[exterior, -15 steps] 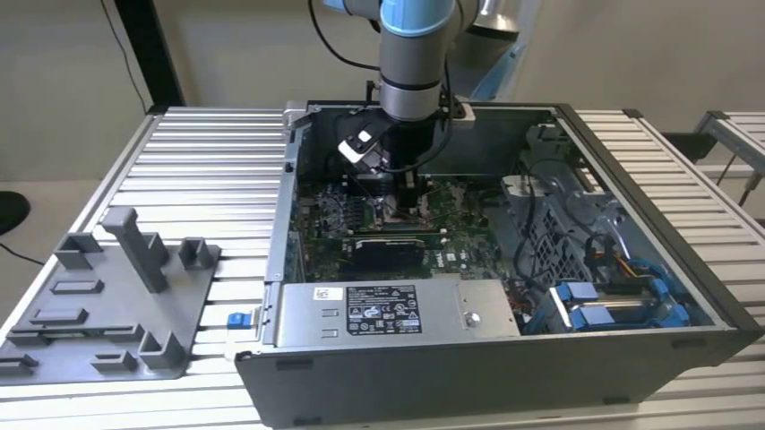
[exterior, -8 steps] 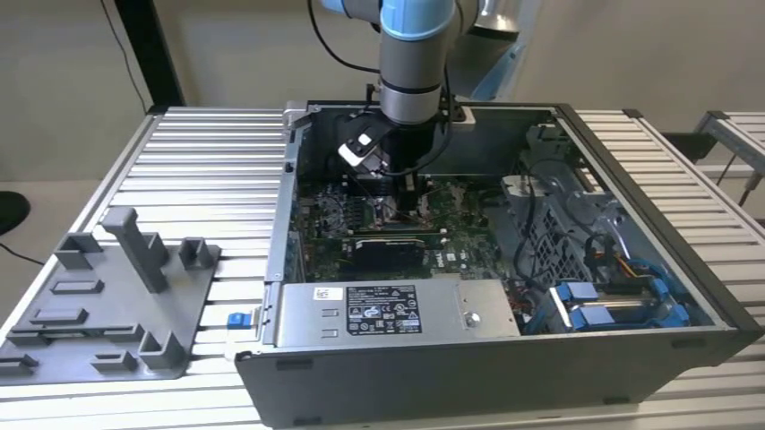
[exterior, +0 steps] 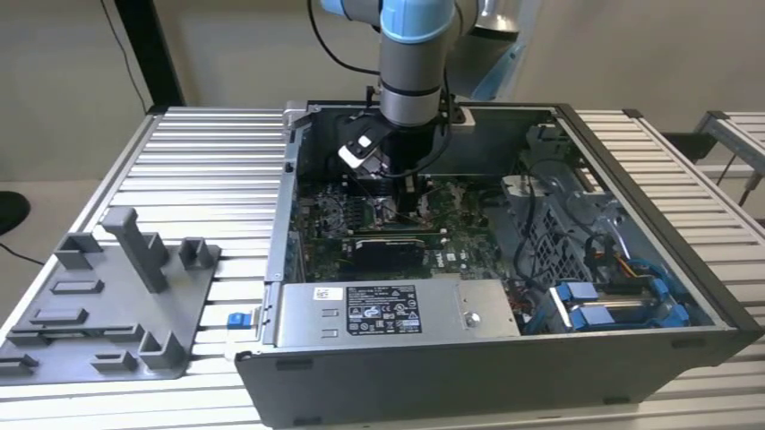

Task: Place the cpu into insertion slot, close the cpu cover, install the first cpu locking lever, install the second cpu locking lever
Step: 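Place the cpu into insertion slot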

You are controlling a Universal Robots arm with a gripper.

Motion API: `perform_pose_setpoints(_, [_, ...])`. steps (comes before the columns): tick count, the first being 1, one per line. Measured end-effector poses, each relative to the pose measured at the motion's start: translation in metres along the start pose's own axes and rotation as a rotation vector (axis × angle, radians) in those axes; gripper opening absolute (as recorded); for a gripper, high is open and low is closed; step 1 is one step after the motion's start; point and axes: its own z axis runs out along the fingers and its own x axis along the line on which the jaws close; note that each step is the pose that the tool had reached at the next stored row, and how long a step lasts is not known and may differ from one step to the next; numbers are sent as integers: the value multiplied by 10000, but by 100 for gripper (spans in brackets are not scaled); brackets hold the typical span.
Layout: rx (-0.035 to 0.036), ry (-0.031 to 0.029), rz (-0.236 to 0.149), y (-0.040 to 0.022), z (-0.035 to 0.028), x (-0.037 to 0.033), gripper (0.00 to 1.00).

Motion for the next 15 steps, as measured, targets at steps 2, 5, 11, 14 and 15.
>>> perform_pose_setpoints(2, [-2,3,0,0,5,0,0])
perform_pose_setpoints(5, [-1,3,1,0,16,0,0])
perform_pose_setpoints(11, [-1,1,0,-4,43,-1,0])
perform_pose_setpoints(14, [2,-3,0,-5,58,-2,0])
perform_pose_setpoints(15, [3,-4,0,-6,62,-2,0])
